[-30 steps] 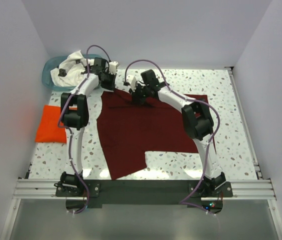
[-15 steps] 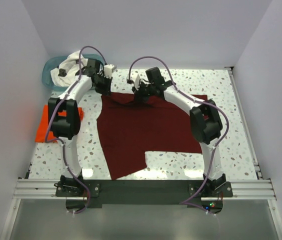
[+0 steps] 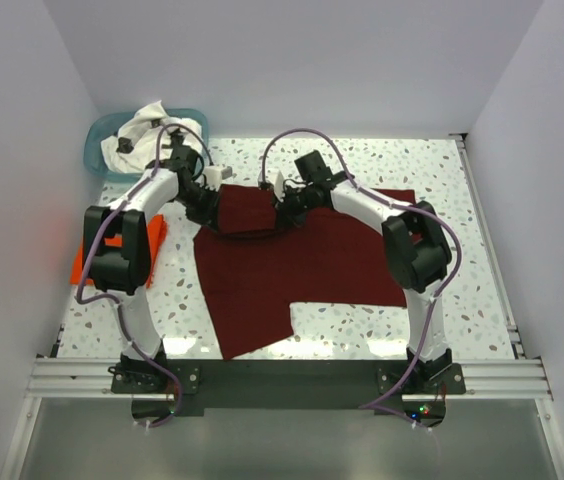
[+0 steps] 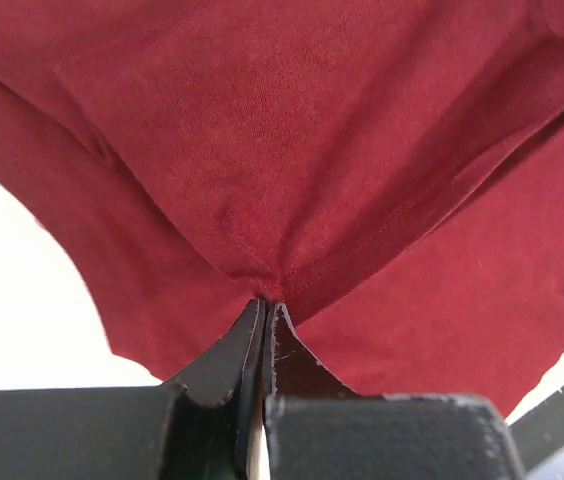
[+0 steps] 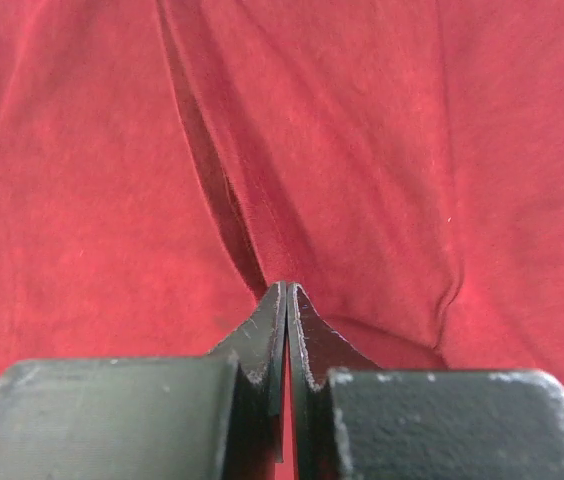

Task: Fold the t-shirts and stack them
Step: Fold the tshirt

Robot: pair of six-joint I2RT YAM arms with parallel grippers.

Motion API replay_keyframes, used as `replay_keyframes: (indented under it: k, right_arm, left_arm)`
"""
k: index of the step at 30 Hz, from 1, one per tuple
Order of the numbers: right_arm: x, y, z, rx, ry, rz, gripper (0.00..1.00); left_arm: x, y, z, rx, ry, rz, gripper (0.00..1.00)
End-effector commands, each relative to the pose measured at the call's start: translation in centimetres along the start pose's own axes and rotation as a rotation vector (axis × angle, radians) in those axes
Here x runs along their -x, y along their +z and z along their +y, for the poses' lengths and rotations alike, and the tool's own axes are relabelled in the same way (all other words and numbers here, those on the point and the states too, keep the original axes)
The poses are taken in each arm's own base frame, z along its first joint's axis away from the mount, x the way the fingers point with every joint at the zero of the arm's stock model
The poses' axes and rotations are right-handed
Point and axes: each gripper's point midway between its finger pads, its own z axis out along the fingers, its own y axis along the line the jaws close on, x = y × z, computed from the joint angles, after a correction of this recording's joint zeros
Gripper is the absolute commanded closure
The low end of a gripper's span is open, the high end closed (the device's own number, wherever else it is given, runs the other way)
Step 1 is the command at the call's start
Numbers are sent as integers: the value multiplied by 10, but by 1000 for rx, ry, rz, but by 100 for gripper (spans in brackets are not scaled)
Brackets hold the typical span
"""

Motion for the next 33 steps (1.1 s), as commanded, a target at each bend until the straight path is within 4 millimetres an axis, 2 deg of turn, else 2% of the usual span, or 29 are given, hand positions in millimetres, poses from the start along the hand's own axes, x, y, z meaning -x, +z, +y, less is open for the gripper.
replay_keyframes:
  k: [1, 6, 14, 23, 33]
  right_arm:
    - [17, -20, 11, 24, -60, -37, 100]
    - [6, -19, 16, 53, -59, -6, 100]
    - [-10, -17, 27, 101, -36, 28, 100]
    - [-8, -30, 26, 103, -36, 24, 100]
    - [-24, -32, 33, 134, -55, 60, 100]
  left_arm:
    - [-11, -14, -19, -55, 16, -1, 100]
    - [-23, -10, -30, -77, 18, 25, 100]
    - [-35, -1, -29, -80, -14, 59, 100]
    - [-31, -8, -42, -105, 2, 35, 100]
    - [-47, 4, -51, -116, 7, 86, 100]
